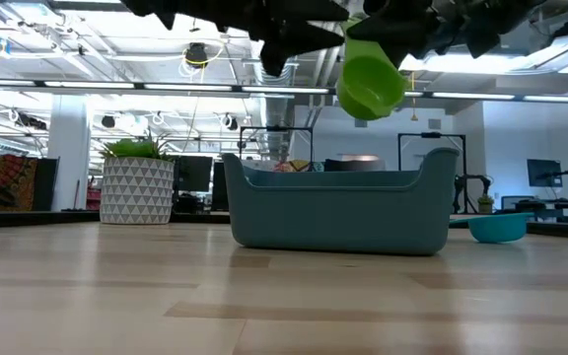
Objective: Nest measuring cups in basket
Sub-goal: Stack the green measuring cup on top of the yellow measuring cup
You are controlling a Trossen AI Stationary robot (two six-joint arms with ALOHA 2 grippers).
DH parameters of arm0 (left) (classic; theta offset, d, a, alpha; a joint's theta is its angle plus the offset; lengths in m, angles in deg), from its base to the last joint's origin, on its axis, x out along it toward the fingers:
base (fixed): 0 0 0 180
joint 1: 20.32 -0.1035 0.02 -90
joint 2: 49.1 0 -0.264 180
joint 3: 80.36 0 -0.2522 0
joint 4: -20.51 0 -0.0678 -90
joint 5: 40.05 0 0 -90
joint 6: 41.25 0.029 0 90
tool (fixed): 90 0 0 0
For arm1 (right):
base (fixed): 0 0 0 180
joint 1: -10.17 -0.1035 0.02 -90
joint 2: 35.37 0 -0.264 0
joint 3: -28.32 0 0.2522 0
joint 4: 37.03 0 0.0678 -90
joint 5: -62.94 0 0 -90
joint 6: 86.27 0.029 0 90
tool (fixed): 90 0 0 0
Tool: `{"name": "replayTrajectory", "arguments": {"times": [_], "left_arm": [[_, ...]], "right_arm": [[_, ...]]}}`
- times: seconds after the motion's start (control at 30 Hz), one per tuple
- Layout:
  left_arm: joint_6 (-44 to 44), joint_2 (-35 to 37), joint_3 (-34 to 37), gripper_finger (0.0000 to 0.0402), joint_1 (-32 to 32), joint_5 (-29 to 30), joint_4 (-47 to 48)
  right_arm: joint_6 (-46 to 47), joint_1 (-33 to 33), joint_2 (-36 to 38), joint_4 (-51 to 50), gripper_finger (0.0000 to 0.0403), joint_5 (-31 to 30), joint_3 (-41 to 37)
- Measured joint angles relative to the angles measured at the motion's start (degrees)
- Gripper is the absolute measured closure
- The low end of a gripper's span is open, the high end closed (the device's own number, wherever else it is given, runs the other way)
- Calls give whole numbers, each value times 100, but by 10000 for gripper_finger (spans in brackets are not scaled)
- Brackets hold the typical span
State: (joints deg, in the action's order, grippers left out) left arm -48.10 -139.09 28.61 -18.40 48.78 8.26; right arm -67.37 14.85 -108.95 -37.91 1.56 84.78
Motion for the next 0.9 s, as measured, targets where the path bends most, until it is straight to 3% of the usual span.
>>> {"name": "replayTrajectory", "arguments": {"times": [0.23,0.57,0.9], "left_arm": [[-312,-12,2,257,-157,21,-203],[-1172,-10,0,390,-469,-537,-200],[-1256,-7,0,400,-554,-469,-121]], "right_arm": [[-92,-15,0,-35,394,-14,0],[-374,2,-2,-72,394,-282,-7],[-444,28,-2,-116,387,-671,-7]]}}
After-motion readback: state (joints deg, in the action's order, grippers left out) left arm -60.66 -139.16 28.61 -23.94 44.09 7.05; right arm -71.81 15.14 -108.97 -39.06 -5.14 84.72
